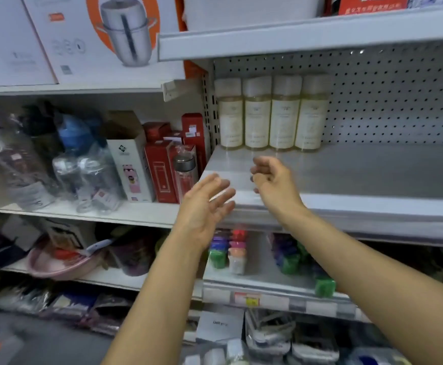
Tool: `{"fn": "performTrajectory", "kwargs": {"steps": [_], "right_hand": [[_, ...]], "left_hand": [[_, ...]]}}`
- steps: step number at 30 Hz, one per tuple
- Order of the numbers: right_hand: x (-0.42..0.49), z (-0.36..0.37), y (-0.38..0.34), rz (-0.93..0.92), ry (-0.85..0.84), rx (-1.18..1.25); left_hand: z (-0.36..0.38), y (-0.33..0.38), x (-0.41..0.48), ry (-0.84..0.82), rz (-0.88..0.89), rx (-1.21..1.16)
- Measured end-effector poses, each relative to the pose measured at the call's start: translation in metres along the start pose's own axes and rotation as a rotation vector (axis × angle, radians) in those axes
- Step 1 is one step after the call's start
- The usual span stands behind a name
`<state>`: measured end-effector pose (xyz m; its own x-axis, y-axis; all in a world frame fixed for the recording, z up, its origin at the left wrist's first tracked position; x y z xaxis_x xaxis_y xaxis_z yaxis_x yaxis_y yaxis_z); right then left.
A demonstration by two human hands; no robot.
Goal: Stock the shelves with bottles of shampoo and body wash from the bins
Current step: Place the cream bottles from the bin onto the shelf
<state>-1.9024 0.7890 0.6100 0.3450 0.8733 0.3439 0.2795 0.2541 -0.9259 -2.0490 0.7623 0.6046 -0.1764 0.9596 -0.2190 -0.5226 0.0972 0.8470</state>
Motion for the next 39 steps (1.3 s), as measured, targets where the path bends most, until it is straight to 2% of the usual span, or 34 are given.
{"fn": "performTrajectory", "kwargs": {"steps": [4,7,17,23,30,36,39], "right_hand": [[-0.069,0.022,-0.008,-0.128,-0.036,0.003],[-0.113,0.038,0.004,-0.118,-0.114,0.000],[-0.214,0.063,0.145,0.323,-0.343,-0.238],[-0.253,0.056,0.242,0.648,-0.376,-0.396],[-0.288,0.040,0.342,0.931,-0.444,-0.534],[-0.309,0.046,0.404,0.979,-0.461,-0.546],[-0.328,0.045,0.464,0.999,-0.455,-0.548]], "left_hand": [[-0.066,-0.002,-0.020,0.092,-0.009,0.012],[-0.114,-0.020,-0.033,0.152,-0.081,0.033],[-0.250,-0.134,-0.050,0.391,-0.451,0.106],[-0.280,-0.214,-0.055,0.452,-0.651,0.153],[-0.289,-0.312,-0.041,0.462,-0.815,0.241],[-0.290,-0.382,-0.024,0.448,-0.895,0.337],[-0.293,-0.400,-0.018,0.446,-0.921,0.359]]}}
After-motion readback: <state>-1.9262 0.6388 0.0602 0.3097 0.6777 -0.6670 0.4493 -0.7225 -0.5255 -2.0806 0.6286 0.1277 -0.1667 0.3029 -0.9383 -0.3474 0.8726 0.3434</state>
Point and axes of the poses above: each hand's wrist, its own x-axis towards the middle knuckle, its own z-axis out of the palm, y = z × x, the point moved 1 cm from there along x, towards the middle knuckle, and after that the axes turned 11 degrees about y, right-handed, at the moved point
